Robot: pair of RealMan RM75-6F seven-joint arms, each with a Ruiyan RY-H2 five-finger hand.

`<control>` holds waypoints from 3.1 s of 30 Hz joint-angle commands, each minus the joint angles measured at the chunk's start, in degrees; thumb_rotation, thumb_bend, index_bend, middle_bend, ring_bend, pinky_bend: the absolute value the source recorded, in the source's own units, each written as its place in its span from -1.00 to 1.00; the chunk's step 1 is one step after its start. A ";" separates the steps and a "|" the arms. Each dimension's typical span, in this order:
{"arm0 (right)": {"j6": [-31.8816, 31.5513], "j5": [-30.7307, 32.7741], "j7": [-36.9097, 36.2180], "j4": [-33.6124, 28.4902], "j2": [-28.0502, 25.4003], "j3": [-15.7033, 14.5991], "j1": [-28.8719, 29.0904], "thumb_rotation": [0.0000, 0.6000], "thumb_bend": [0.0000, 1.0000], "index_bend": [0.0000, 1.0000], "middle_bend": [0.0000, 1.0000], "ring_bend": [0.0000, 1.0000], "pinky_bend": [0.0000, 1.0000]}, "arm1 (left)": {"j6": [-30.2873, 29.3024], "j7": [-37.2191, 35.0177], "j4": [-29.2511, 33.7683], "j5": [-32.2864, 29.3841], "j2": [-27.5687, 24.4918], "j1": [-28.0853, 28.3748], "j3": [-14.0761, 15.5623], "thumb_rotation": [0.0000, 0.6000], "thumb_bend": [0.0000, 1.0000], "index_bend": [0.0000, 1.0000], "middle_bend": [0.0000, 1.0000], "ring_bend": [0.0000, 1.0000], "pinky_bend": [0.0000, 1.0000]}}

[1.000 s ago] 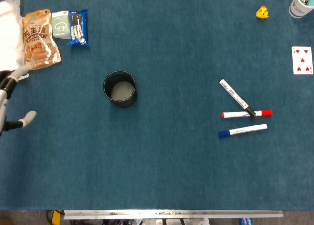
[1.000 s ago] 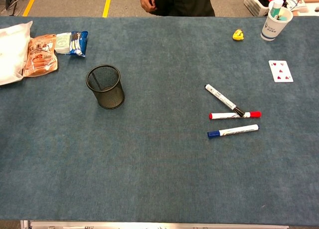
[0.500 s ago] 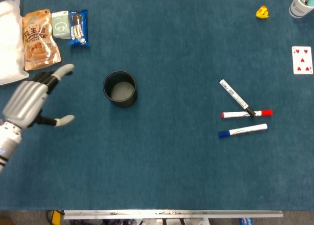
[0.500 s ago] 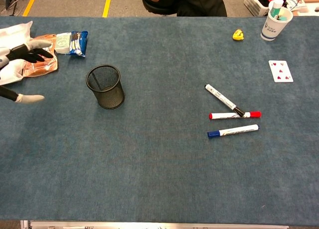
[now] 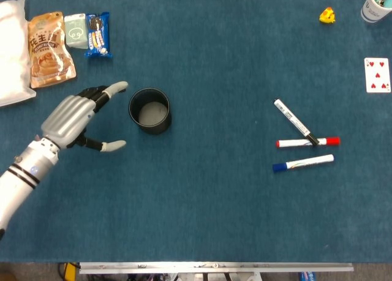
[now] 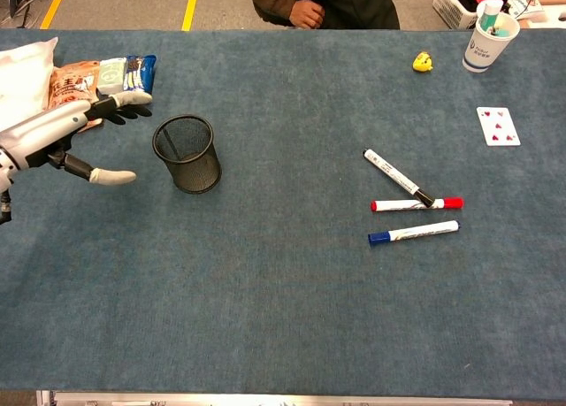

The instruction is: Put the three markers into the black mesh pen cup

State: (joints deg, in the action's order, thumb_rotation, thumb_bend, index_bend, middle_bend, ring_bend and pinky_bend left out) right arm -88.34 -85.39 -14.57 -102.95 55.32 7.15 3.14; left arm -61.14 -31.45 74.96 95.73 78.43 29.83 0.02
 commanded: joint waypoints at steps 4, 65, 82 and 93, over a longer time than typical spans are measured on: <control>-0.09 0.01 0.83 -0.48 -0.63 0.20 0.07 1.00 -0.44 -0.43 -0.55 -0.89 -0.89 | 0.38 -1.65 -4.47 -0.04 3.49 1.59 0.70 0.34 -0.70 -0.97 -0.71 -0.73 -0.67; -4.48 0.22 -1.04 1.44 -1.15 1.20 -2.51 1.00 -0.43 -0.43 -0.54 -0.89 -0.89 | 6.64 -15.04 -17.49 -7.31 18.64 7.59 0.89 0.33 -0.70 -0.46 -0.60 -0.71 -0.74; 1.35 -5.42 2.82 2.40 -1.40 -0.52 1.67 1.00 -0.43 -0.35 -0.48 -0.84 -0.78 | -0.98 -9.15 -1.73 -4.89 7.75 5.46 1.21 0.62 -0.70 -0.39 -0.54 -0.69 -0.73; 7.67 -10.08 6.88 4.80 -0.82 -2.56 6.34 1.00 -0.42 -0.25 -0.47 -0.83 -0.78 | -1.29 -3.98 9.65 -6.44 0.84 4.62 0.79 0.72 -0.70 -0.39 -0.54 -0.69 -0.73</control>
State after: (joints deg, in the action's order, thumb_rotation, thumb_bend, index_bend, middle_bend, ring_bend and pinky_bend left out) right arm -81.54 -94.75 -8.46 -98.78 54.30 5.06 8.76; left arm -62.57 -35.95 83.27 89.76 80.34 34.70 0.83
